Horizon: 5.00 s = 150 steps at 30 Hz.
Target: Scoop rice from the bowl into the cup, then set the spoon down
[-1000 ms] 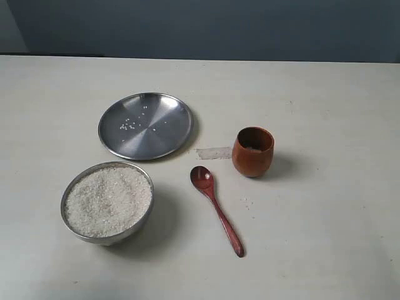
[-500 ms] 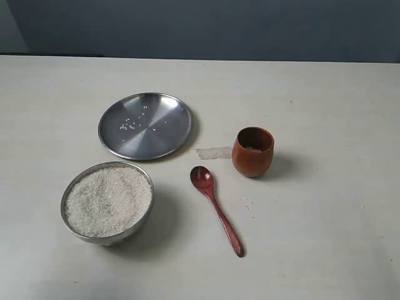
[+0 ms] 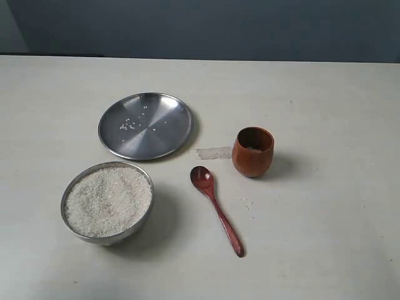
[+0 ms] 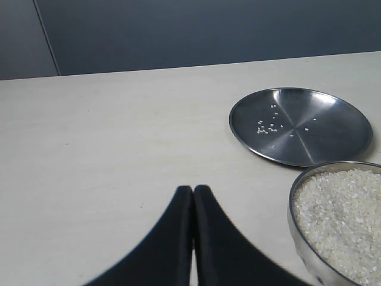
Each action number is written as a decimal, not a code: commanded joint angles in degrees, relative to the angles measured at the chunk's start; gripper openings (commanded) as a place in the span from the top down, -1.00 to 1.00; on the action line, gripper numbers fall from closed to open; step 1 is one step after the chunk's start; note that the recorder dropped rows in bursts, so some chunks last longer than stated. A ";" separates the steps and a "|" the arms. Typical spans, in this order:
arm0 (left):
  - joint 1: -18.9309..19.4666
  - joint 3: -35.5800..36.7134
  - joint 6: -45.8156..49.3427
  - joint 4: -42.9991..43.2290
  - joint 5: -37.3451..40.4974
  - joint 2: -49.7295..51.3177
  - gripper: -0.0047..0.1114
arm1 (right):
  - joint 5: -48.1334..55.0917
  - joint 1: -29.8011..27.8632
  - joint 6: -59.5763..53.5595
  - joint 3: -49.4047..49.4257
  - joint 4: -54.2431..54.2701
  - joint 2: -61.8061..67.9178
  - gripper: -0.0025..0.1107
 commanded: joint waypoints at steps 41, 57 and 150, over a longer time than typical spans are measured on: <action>0.07 0.16 -0.06 -0.36 -0.57 -0.21 0.91 | -62.67 -0.19 8.37 0.09 0.62 -0.37 0.96; 0.07 0.16 -0.06 7.10 -25.85 -0.21 0.91 | -56.99 1.45 17.09 0.09 0.62 -0.37 0.96; -6.09 -34.23 9.84 -19.92 21.71 39.53 0.91 | -11.31 36.40 93.73 -33.91 -99.95 60.07 0.97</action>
